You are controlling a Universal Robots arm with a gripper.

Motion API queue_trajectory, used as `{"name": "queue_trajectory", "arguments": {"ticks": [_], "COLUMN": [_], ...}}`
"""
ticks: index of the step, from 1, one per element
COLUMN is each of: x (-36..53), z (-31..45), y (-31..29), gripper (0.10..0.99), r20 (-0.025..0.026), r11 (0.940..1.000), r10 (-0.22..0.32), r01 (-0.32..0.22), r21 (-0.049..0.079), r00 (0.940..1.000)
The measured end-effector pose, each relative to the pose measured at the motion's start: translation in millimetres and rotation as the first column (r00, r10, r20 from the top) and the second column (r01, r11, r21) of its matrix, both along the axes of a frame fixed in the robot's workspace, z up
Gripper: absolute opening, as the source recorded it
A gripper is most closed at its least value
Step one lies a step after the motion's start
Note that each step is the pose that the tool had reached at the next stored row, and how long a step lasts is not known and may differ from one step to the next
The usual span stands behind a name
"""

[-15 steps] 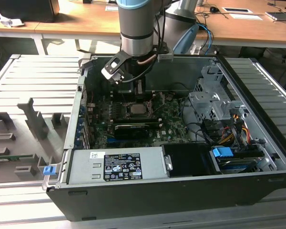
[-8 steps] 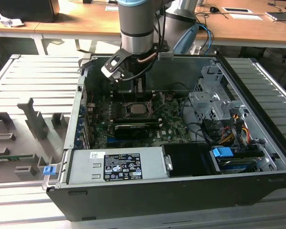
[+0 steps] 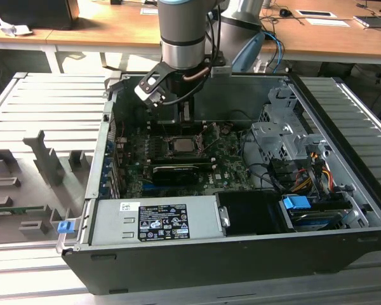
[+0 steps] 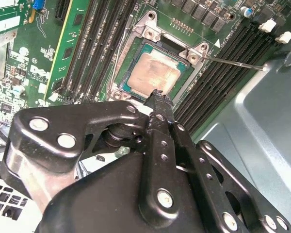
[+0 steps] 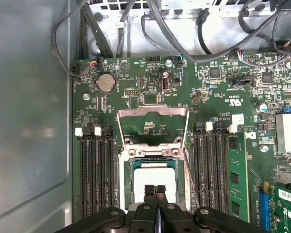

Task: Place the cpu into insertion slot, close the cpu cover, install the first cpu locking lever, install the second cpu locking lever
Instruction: 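Close the cpu cover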

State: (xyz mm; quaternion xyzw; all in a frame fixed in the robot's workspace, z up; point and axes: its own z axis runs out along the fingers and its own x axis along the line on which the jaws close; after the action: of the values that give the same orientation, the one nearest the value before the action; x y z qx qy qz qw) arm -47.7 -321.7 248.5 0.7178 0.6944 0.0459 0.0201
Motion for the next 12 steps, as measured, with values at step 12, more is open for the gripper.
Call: {"name": "queue_trajectory", "arguments": {"ticks": [12], "x": [0.0], "z": [6.3], "y": [0.2], "gripper": [0.106], "r20": [0.0000], "r11": [1.0000], "r10": [0.000], "r01": [0.000], "r21": [0.000], "r00": [1.0000]}}
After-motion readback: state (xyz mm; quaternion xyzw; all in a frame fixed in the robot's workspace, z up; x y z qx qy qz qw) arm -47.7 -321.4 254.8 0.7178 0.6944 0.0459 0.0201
